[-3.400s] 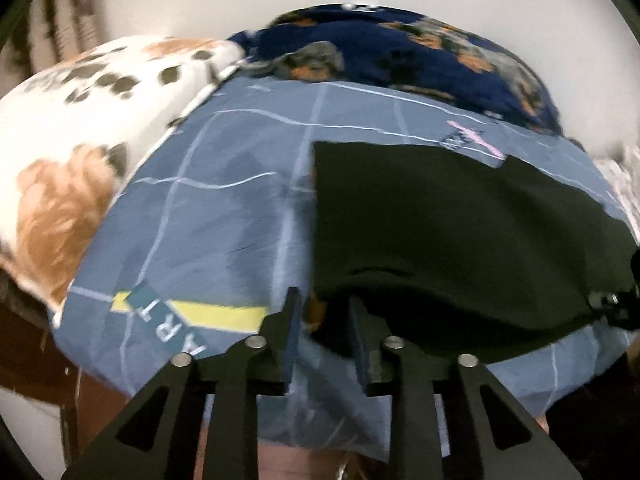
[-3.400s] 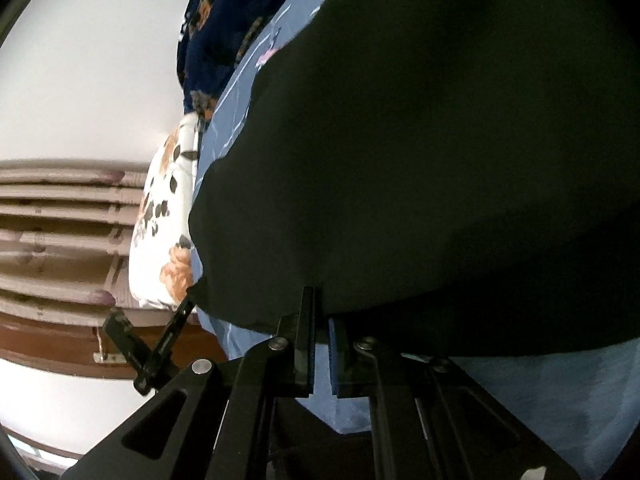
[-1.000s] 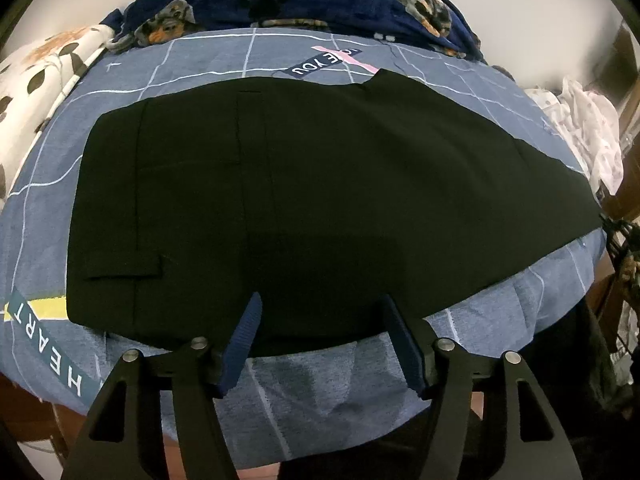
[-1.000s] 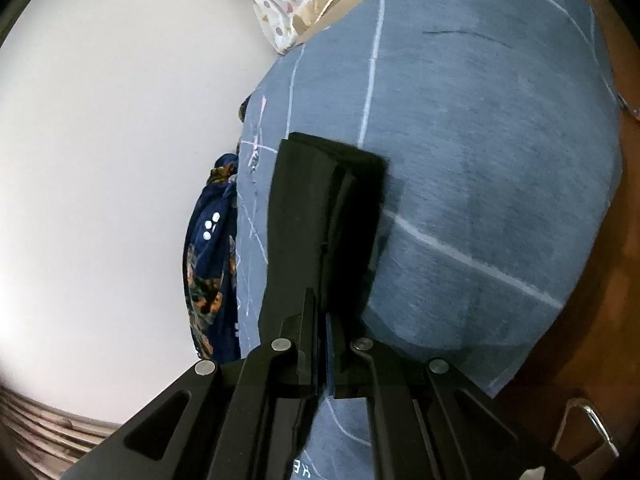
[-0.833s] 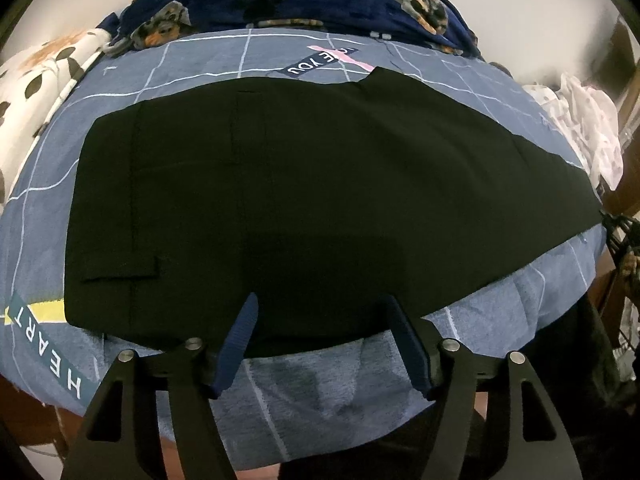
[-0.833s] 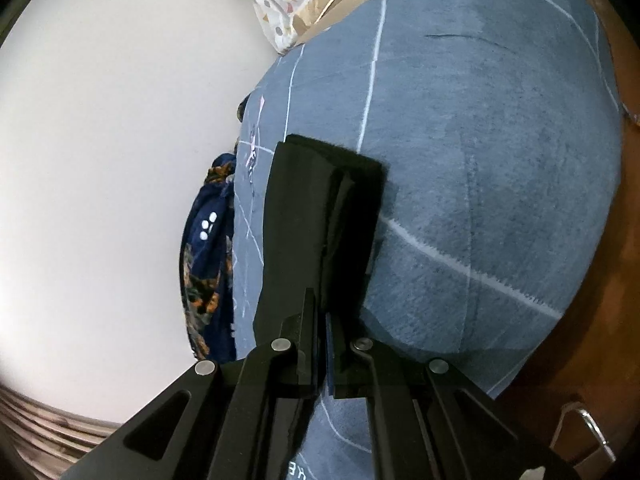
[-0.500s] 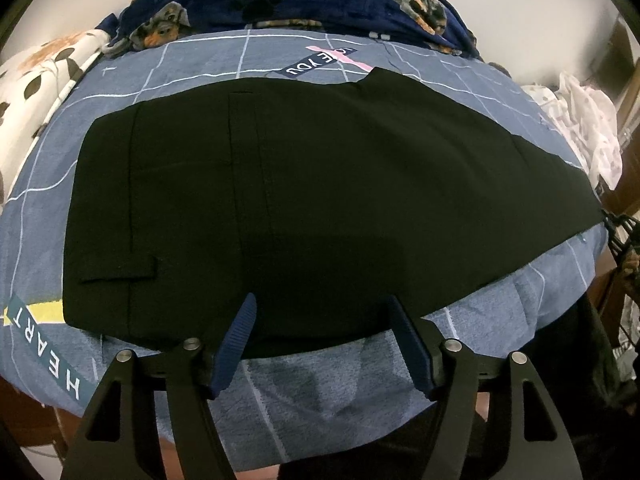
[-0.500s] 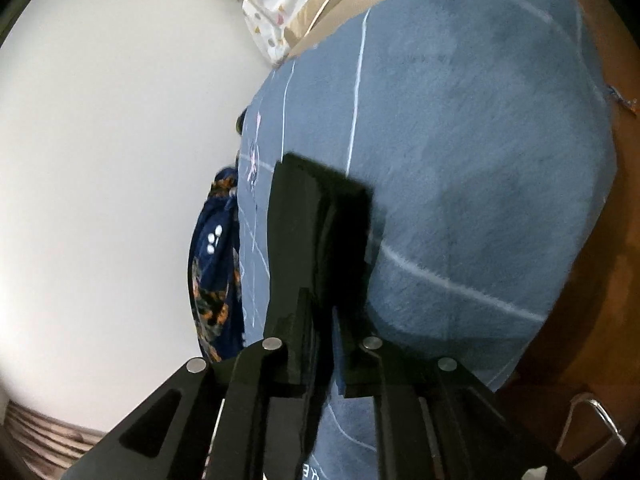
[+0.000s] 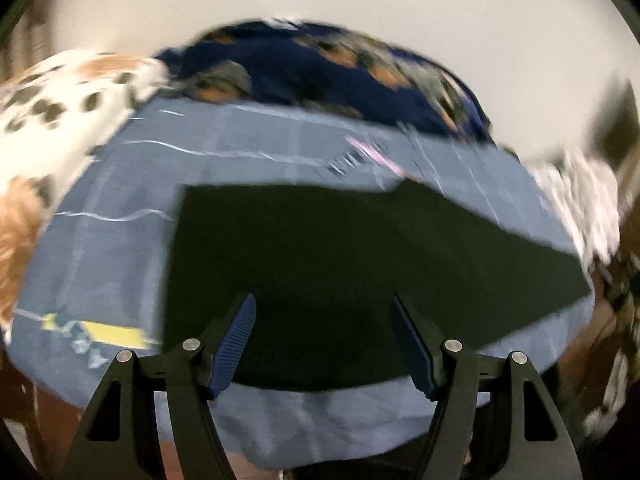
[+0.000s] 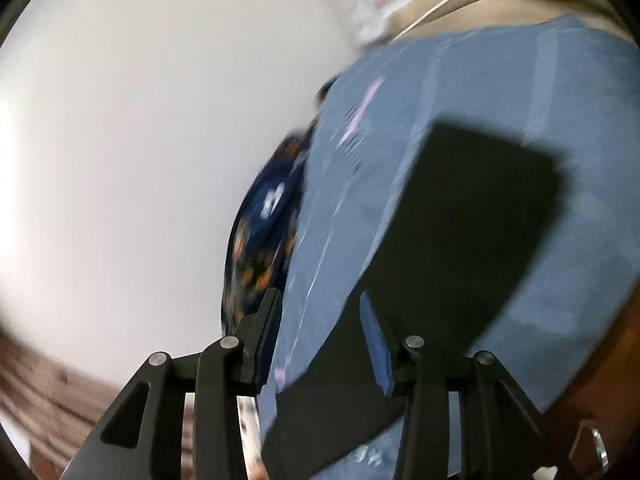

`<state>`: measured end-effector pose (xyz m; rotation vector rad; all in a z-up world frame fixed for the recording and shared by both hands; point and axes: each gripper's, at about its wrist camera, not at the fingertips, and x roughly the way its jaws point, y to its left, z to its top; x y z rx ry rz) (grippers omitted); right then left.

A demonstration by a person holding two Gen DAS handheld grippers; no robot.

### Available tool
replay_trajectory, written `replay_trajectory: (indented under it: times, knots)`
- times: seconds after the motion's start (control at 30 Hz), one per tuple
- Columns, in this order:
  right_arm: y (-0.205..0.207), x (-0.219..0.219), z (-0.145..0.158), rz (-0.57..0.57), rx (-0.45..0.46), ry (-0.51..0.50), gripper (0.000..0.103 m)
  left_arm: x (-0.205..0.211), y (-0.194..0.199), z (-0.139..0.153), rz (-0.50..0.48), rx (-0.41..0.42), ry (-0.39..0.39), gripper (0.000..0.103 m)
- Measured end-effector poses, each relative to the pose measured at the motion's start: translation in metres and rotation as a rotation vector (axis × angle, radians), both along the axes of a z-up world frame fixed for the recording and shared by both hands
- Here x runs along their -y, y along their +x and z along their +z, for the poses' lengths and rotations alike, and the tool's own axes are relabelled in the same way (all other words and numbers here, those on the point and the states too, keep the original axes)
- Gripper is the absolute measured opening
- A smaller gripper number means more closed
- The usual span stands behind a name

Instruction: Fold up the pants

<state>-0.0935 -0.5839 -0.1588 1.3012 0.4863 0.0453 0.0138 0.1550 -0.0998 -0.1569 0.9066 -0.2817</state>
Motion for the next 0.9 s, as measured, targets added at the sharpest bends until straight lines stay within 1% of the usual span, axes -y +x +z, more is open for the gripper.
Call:
replay_trajectory:
  times: [0.03, 0.13, 0.17, 0.2, 0.27, 0.33, 0.43, 0.47, 0.5, 0.53, 0.57, 0.6, 0.63, 0.7, 0.77, 0.83, 0.87, 0.9]
  knots:
    - [0.009, -0.012, 0.005, 0.038, 0.003, -0.019, 0.040, -0.015, 0.001, 0.003, 0.038, -0.009, -0.015, 0.070]
    - [0.037, -0.055, 0.017, 0.173, 0.019, -0.067, 0.041, -0.053, 0.000, 0.002, 0.119, -0.056, -0.012, 0.067]
    - [0.044, -0.069, 0.019, 0.214, 0.022, -0.075, 0.043, -0.064, 0.001, 0.001, 0.139, -0.069, -0.015, 0.067]
    - [0.049, -0.080, 0.019, 0.245, 0.022, -0.078, 0.048, -0.076, 0.001, -0.001, 0.155, -0.091, -0.033, 0.066]
    - [0.061, -0.105, 0.017, 0.314, 0.020, -0.083, 0.052, -0.091, -0.002, -0.007, 0.176, -0.121, -0.072, 0.065]
    - [0.070, -0.123, 0.013, 0.363, 0.002, -0.093, 0.053, -0.103, -0.005, -0.016, 0.205, -0.148, -0.095, 0.065]
    - [0.078, -0.142, 0.003, 0.413, -0.040, -0.093, 0.053, -0.104, -0.008, -0.028, 0.212, -0.182, -0.127, 0.064]
    - [0.078, -0.145, -0.001, 0.420, -0.054, -0.085, 0.053, -0.100, -0.008, -0.032, 0.211, -0.188, -0.118, 0.064]
    - [0.076, -0.146, -0.006, 0.423, -0.065, -0.080, 0.053, -0.094, -0.008, -0.032, 0.213, -0.186, -0.089, 0.064]
    - [0.074, -0.146, -0.009, 0.422, -0.071, -0.079, 0.053, -0.087, -0.008, -0.030, 0.217, -0.174, -0.037, 0.063]
    - [0.072, -0.145, -0.009, 0.414, -0.072, -0.085, 0.053, -0.079, -0.010, -0.024, 0.211, -0.145, 0.006, 0.063]
    - [0.067, -0.138, -0.007, 0.392, -0.073, -0.100, 0.053, -0.072, -0.010, -0.018, 0.197, -0.119, 0.018, 0.063]
    - [0.063, -0.132, -0.005, 0.366, -0.072, -0.107, 0.053, -0.063, -0.012, -0.008, 0.169, -0.073, 0.017, 0.063]
    - [0.045, -0.099, -0.004, 0.260, -0.058, -0.094, 0.053, -0.044, -0.011, 0.005, 0.113, -0.016, 0.011, 0.063]
    - [0.018, -0.058, -0.008, 0.121, -0.048, -0.066, 0.053, -0.021, -0.004, 0.011, 0.053, -0.009, 0.023, 0.064]
    - [-0.012, -0.017, -0.016, -0.019, -0.062, -0.045, 0.053, 0.003, 0.006, 0.007, -0.003, -0.037, 0.030, 0.064]
    - [-0.030, 0.004, -0.023, -0.095, -0.067, -0.023, 0.054, 0.011, 0.010, 0.004, -0.018, -0.047, 0.028, 0.064]
    - [-0.042, 0.019, -0.029, -0.147, -0.058, 0.006, 0.054, 0.022, 0.016, -0.002, -0.035, -0.066, 0.023, 0.064]
